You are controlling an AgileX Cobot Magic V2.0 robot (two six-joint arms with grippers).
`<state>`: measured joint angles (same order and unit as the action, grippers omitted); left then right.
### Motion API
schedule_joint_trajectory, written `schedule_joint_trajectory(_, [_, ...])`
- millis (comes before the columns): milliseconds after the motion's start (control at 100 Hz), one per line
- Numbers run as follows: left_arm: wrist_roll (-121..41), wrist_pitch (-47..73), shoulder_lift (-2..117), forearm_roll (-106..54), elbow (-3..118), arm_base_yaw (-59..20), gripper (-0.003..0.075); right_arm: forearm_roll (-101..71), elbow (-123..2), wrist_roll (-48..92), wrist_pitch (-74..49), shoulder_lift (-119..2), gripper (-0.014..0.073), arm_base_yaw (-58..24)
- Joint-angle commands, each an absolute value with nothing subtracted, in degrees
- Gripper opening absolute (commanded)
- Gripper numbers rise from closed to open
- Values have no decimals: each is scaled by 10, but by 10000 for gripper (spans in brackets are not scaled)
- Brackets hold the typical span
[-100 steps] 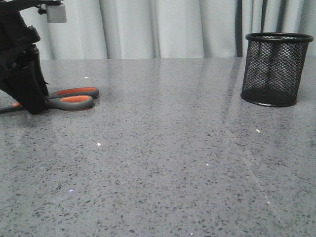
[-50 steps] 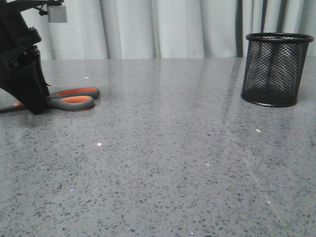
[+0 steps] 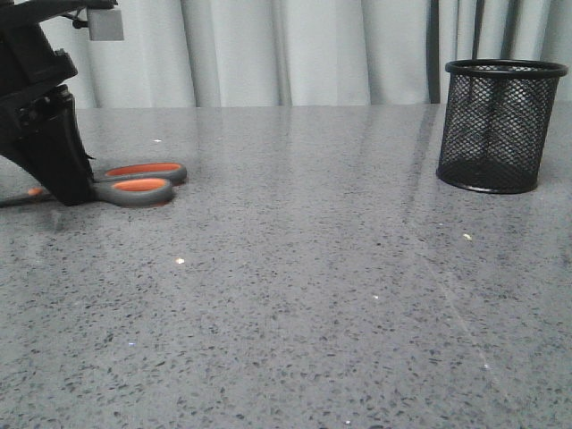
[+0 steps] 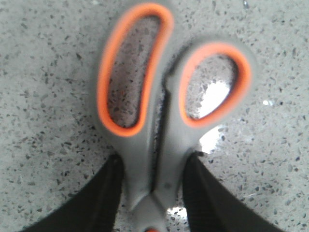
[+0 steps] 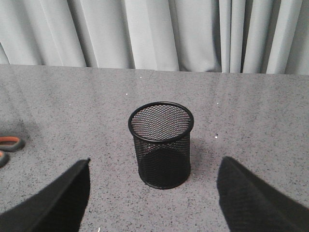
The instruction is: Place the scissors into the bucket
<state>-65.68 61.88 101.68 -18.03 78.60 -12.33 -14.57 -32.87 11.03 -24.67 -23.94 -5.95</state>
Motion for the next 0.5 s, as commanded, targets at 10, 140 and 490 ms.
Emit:
schedule_joint_trajectory(10, [-655, 621, 1007, -187, 792, -124, 167, -151, -349, 113, -207, -248, 498, -59])
schedule_joint_trajectory(140, [-655, 621, 1007, -187, 792, -124, 92, -151, -349, 113, -209, -248, 498, -59])
schedule_joint_trajectory(490, [-655, 621, 1007, -203, 792, -124, -19, -151, -349, 113, -210, -248, 498, -59])
